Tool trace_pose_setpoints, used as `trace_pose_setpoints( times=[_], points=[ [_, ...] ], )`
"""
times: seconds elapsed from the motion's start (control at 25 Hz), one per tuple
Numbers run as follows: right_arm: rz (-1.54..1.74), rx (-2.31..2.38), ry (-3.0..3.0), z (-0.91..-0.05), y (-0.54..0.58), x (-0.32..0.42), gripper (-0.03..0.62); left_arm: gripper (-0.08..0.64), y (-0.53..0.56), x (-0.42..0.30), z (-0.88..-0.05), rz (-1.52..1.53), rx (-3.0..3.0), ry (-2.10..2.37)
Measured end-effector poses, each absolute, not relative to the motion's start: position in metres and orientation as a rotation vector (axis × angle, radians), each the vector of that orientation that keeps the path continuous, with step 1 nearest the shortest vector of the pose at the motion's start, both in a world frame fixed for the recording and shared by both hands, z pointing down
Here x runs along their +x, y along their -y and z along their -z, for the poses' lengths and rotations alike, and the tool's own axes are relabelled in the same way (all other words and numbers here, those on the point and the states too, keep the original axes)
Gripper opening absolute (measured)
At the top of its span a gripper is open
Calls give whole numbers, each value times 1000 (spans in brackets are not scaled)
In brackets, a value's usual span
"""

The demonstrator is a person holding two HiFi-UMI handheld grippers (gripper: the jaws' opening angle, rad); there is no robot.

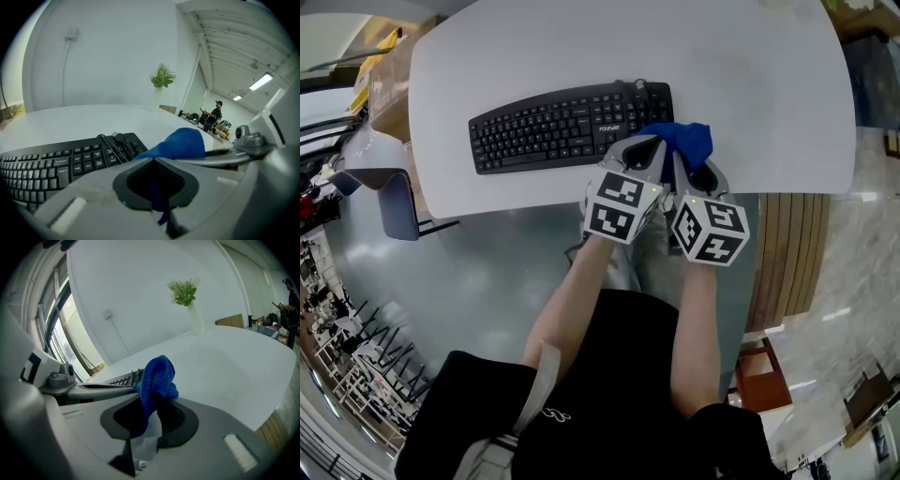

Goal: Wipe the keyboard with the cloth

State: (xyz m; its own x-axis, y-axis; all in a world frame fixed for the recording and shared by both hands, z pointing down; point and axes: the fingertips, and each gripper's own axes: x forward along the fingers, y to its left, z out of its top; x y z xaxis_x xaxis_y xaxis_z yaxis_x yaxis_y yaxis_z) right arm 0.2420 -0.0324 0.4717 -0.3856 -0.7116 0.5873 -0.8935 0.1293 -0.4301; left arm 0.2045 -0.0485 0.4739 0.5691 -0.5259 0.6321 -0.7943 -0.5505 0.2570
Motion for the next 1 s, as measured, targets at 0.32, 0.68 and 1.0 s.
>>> trace_pose_setpoints(
  times=[0.32,0.68,1.0],
  points=[
    [-914,1618,2099,-456,34,273,91,-5,42,229,-467,-634,2280,1012],
    [-726,1668,2263,-382,67,265,91,-5,69,182,-408,-494,2324,1211],
    [-513,1536,2544,-300,97,189,91,-3,95,97,-312,-261,2347,1529]
  ],
)
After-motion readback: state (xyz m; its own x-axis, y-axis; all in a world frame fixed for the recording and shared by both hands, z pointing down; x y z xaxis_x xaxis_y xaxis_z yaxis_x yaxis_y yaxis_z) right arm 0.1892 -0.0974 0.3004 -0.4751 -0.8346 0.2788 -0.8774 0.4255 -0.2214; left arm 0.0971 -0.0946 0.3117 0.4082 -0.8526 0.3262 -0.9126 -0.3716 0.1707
